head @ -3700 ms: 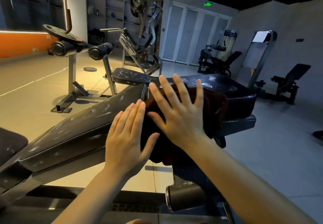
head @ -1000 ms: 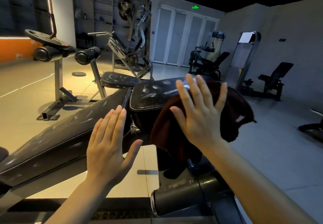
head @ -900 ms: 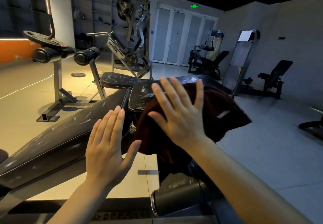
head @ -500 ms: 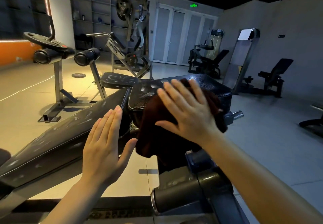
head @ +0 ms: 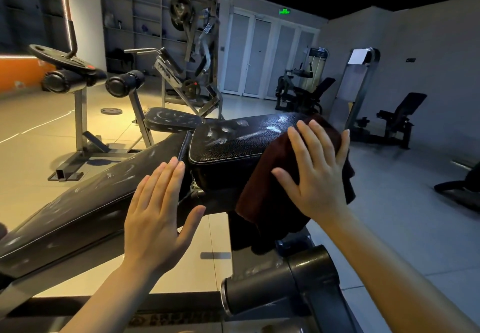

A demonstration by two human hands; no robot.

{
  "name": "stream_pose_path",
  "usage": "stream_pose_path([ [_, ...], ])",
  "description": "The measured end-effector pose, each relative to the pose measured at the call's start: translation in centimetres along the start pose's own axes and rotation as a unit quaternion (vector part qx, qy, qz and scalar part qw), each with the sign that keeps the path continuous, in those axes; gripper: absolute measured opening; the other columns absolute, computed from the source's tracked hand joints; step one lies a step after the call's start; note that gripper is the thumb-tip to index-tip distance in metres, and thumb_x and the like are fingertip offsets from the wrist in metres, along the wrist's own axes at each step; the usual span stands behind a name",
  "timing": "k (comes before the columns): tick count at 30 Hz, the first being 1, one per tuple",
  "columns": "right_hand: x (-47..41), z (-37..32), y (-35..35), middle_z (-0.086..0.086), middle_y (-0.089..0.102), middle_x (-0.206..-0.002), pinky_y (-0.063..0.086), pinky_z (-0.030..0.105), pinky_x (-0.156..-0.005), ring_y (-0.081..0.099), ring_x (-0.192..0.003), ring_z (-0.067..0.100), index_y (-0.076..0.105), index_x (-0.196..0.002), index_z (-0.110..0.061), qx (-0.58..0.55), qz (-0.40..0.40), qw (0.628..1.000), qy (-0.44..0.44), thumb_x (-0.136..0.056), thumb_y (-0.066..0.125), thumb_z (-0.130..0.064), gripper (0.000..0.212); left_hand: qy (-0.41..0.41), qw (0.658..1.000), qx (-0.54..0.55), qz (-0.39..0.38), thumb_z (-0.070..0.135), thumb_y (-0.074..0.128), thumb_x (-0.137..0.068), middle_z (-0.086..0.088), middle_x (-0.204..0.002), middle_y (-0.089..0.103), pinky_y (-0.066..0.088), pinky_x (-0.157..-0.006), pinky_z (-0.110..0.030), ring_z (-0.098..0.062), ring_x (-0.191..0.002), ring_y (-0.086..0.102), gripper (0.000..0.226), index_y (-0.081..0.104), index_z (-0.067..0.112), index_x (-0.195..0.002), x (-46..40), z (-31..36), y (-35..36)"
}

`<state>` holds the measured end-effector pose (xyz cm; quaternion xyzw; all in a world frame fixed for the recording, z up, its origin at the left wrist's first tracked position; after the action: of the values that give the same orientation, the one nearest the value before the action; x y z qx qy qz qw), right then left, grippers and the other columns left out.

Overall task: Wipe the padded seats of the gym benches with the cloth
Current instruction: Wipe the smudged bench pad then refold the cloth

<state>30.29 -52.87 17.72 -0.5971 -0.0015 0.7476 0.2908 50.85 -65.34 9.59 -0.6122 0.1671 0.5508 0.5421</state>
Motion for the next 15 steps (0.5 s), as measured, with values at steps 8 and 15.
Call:
stream_pose_path([
  [8, 2.2, -1.8, 0.3, 0.006, 0.028, -0.156, -0.006, 0.057, -0.118, 0.015, -0.149, 0.021, 0.026, -0.15, -0.013, -0.041, -0.02, 0.996, -0.075, -0.104, 0.03, -0.048, 0.058, 0.001, 1.0, 0.0, -0.008, 0.056, 0.03, -0.097, -0.007, -0.154, 0.032, 0.01, -0.121, -0.03, -0.021, -0.144, 0.026, 0.069, 0.033, 0.009, -0.148, 0.0, 0.0, -0.1],
  [15, 2.0, -2.6, 0.1, 0.006, 0.031, -0.155, -0.002, 0.054, -0.12, 0.023, -0.147, 0.024, 0.032, -0.148, -0.016, -0.084, -0.038, 0.985, -0.149, -0.106, 0.031, -0.036, 0.046, -0.002, 1.0, 0.0, -0.015, 0.057, 0.029, -0.098, -0.009, -0.153, 0.036, 0.01, -0.121, -0.03, -0.023, -0.143, 0.028, 0.069, 0.033, 0.01, -0.148, 0.0, 0.0, 0.0],
])
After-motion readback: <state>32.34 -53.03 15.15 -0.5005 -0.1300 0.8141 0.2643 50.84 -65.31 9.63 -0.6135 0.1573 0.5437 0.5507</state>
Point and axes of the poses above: each hand's wrist, its own x-axis away from the middle knuckle, its own y-axis out of the palm, z = x × y, the point moved 7 cm from there along -x, towards the middle knuckle
